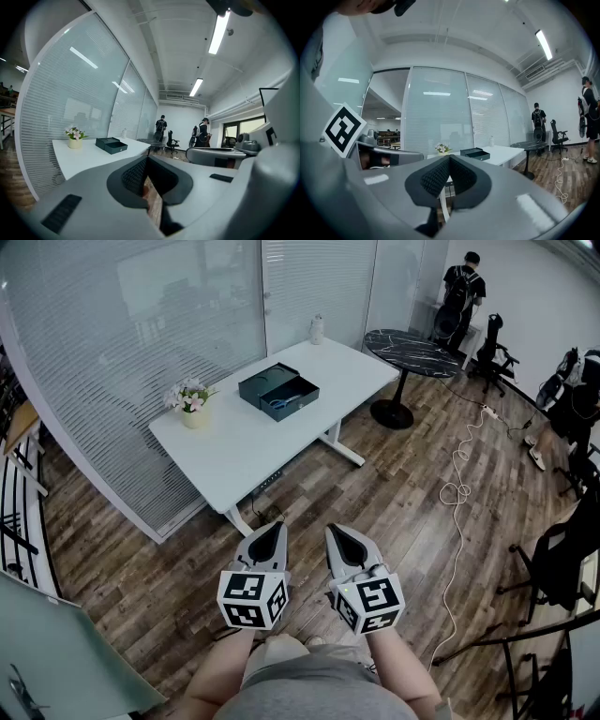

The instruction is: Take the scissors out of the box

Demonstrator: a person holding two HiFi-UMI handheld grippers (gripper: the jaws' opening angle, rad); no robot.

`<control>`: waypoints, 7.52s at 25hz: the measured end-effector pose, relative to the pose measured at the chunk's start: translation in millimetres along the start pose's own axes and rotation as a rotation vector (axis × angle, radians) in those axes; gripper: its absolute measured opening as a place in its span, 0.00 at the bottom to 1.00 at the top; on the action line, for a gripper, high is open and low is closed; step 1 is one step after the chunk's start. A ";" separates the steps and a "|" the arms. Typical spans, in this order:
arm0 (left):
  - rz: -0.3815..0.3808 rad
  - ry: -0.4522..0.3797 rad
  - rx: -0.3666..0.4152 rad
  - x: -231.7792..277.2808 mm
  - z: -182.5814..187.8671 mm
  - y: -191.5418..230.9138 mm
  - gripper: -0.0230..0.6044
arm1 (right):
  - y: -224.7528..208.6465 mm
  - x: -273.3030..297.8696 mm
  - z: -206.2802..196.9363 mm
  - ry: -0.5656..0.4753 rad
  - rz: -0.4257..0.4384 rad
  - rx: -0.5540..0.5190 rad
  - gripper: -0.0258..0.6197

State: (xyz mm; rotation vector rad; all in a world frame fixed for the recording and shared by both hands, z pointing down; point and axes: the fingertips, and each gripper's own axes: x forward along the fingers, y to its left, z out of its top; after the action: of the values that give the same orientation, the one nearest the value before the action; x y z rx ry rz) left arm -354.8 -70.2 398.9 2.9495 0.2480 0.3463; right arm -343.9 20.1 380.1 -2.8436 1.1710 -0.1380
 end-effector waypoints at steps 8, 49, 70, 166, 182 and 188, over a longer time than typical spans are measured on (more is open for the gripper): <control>0.005 -0.009 -0.020 9.0 4.4 -2.3 0.04 | -9.0 0.8 1.5 -0.005 -0.004 0.006 0.05; 0.055 0.023 -0.074 198.0 26.4 54.5 0.05 | -145.9 152.0 -10.9 0.041 0.005 0.059 0.05; 0.109 0.037 -0.089 402.3 79.8 171.6 0.05 | -227.0 395.5 26.0 0.035 0.154 0.012 0.05; 1.189 -0.165 -0.485 460.6 57.7 277.8 0.05 | -242.9 673.0 -174.2 0.703 1.399 -0.836 0.18; 1.137 -0.182 -0.448 459.1 68.5 227.9 0.05 | -255.3 658.6 -100.2 0.435 1.219 -0.662 0.18; 1.135 -0.183 -0.436 450.3 66.8 201.4 0.05 | -259.9 639.7 -71.8 0.328 1.172 -0.639 0.18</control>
State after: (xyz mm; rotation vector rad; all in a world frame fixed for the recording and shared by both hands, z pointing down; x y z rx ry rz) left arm 122.6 -193.4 467.6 2.3416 -1.3547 0.1939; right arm 282.3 -248.3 513.0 -1.9750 3.1377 -0.1746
